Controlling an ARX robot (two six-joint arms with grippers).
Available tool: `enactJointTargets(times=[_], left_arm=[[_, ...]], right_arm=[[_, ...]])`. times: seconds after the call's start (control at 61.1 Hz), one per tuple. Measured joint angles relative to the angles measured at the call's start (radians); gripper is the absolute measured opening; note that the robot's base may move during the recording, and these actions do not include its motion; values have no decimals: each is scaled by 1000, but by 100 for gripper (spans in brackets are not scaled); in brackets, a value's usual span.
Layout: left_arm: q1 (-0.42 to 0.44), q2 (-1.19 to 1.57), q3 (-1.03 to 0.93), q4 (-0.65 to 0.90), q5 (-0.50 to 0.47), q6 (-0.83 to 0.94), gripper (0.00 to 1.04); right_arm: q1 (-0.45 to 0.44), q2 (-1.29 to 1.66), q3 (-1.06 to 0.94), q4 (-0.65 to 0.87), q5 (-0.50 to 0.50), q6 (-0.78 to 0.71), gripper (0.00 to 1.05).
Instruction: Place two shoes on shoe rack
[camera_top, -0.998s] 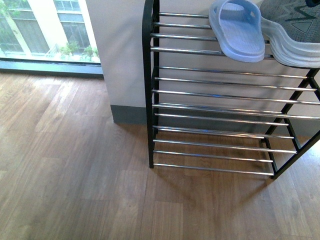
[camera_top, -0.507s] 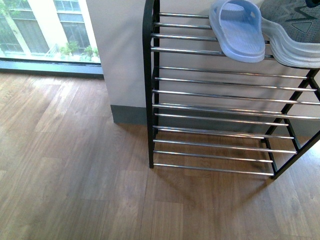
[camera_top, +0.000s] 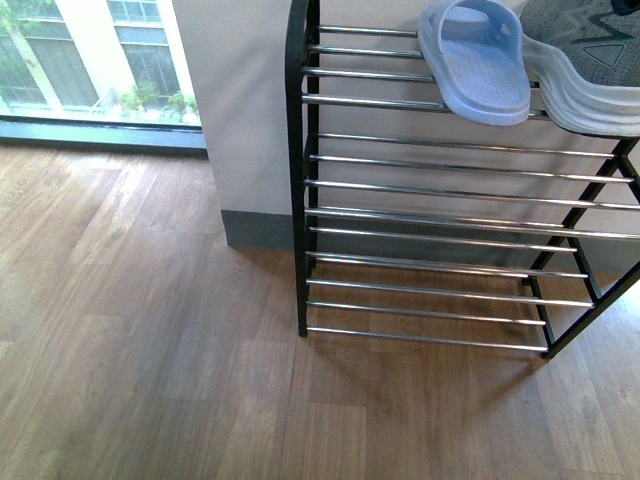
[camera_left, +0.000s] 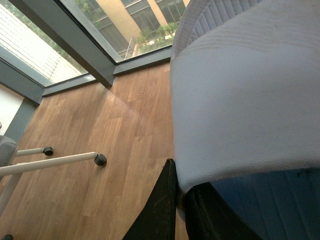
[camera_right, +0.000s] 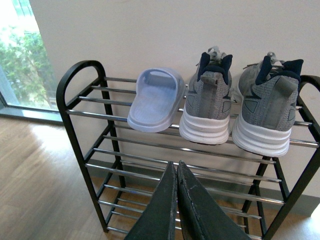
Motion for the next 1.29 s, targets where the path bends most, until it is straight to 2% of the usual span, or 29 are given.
enactJointTargets(times=[0.474,0.998,1.113,1.292], left_arm=[[0,0,0,0,0,0,2],[0,0,0,0,0,0,2],[0,0,0,0,-1,0,2],[0,0,0,0,1,0,2]], right_arm=[[1,-268,0,-254,0,0,2],[1,-433,0,-418,0,0,2],[1,-575,0,-583,1,0,2],[1,-603,0,-593,1,0,2]])
